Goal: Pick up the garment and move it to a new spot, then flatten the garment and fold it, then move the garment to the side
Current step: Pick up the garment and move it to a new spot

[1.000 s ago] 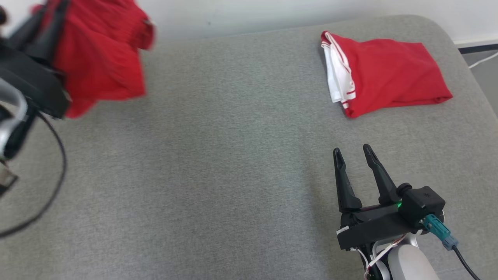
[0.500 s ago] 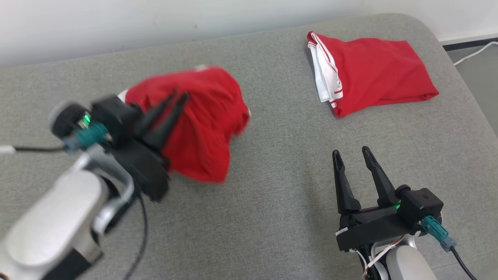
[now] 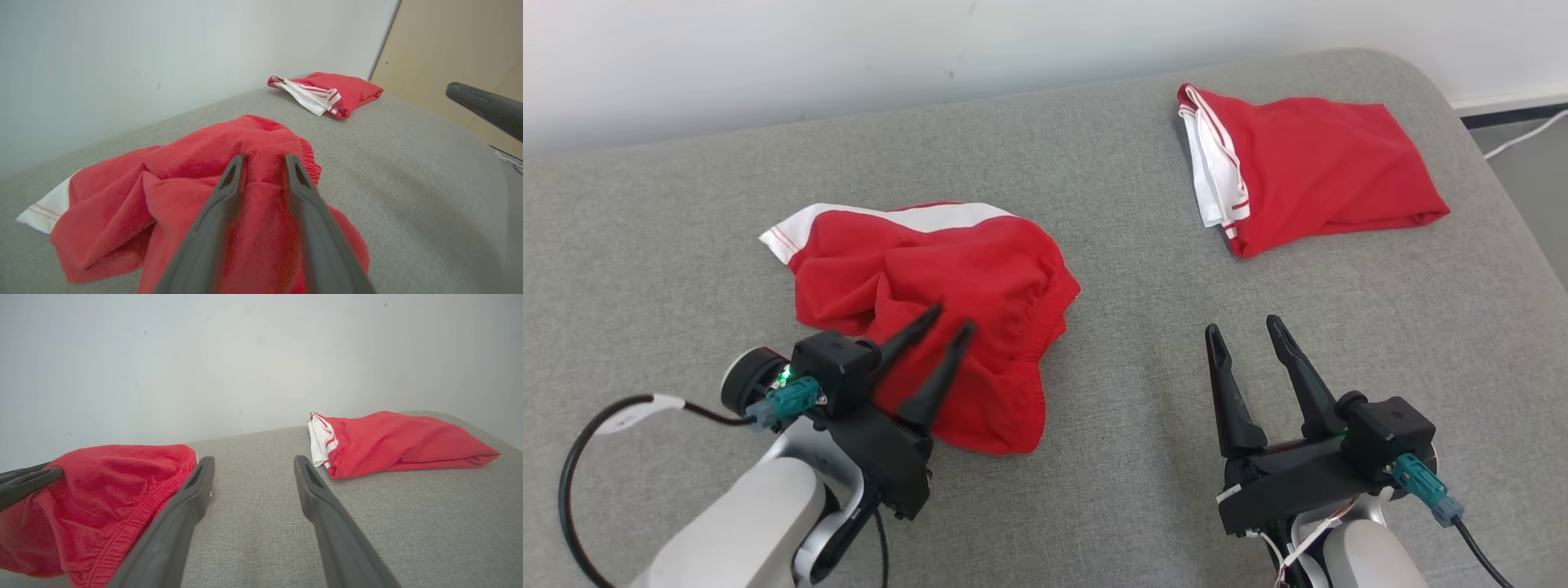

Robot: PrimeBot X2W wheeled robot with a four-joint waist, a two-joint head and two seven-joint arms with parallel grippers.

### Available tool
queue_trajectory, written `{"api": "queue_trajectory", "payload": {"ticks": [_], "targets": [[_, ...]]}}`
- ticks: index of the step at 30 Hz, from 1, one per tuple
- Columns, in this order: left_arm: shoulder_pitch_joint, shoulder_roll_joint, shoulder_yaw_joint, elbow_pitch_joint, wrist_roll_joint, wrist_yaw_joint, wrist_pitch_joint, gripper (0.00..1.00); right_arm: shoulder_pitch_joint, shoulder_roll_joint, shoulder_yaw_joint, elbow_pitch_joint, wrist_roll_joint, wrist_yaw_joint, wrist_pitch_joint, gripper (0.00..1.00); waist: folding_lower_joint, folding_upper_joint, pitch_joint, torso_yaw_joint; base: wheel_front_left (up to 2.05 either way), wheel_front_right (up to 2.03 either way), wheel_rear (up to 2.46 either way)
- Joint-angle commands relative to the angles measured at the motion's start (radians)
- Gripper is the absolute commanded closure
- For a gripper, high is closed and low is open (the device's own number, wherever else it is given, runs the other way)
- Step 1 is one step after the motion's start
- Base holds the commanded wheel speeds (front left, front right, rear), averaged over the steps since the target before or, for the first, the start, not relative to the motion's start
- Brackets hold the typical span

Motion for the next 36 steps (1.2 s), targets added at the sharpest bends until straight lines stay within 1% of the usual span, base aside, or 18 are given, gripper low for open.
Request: {"api": "queue_trajectory", "payload": {"ticks": [1,6,9,13,18,19,23,26,27,32,36], "targets": [[0.019,-0.008,0.004,0.004,0.002,0.005,-0.025,0.0,0.008,0.0,-0.001,0.002,0.008,-0.001,0.002,0.0,0.0,0.0,-0.008,0.008,0.0,0.0,0.0],[0.049,-0.018,0.025,-0.018,0.005,0.036,-0.094,0.0,0.023,0.0,-0.003,0.0,0.01,-0.001,0.004,0.0,0.0,0.0,-0.021,0.034,0.0,0.0,0.0],[0.074,-0.005,0.047,-0.05,0.013,0.065,-0.127,0.0,0.029,0.0,-0.003,0.002,0.01,-0.001,0.007,0.0,0.0,0.0,-0.03,0.052,0.0,0.0,0.0],[0.118,0.018,0.082,-0.103,0.043,0.119,-0.156,0.0,0.037,0.0,-0.004,0.002,0.009,-0.001,0.01,0.0,0.0,0.0,-0.044,0.077,0.0,0.0,0.0],[0.199,0.05,0.152,-0.161,0.066,0.189,-0.171,0.0,0.053,0.0,-0.012,0.002,0.003,-0.001,0.018,0.0,0.0,0.0,-0.063,0.106,0.0,0.0,0.0],[0.199,0.05,0.152,-0.161,0.066,0.189,-0.171,0.0,0.053,0.0,-0.012,0.002,0.003,-0.001,0.018,0.0,0.0,0.0,-0.063,0.106,0.0,0.0,0.0],[0.273,0.067,0.216,-0.2,0.092,0.237,-0.174,0.0,0.062,0.0,-0.015,0.003,0.003,-0.001,0.026,0.0,0.0,0.0,-0.08,0.126,0.0,0.0,0.0],[0.335,0.078,0.279,-0.226,0.106,0.263,-0.174,0.0,0.068,0.0,-0.015,0.003,0.006,-0.001,0.028,0.0,0.0,0.0,-0.091,0.139,0.0,0.0,0.0],[0.381,0.076,0.324,-0.243,0.109,0.279,-0.174,0.0,0.072,0.0,-0.014,0.006,0.008,-0.001,0.032,0.0,0.0,0.0,-0.099,0.148,0.0,0.0,0.0],[0.496,0.063,0.445,-0.277,0.112,0.309,-0.175,0.0,0.084,0.0,-0.011,0.009,0.011,-0.001,0.045,0.0,0.0,0.0,-0.111,0.169,0.0,0.0,0.0],[0.576,0.052,0.516,-0.288,0.129,0.307,-0.175,0.0,0.089,0.0,-0.007,0.012,0.011,-0.001,0.058,0.0,0.0,0.0,-0.114,0.184,0.0,0.0,0.0]]}}
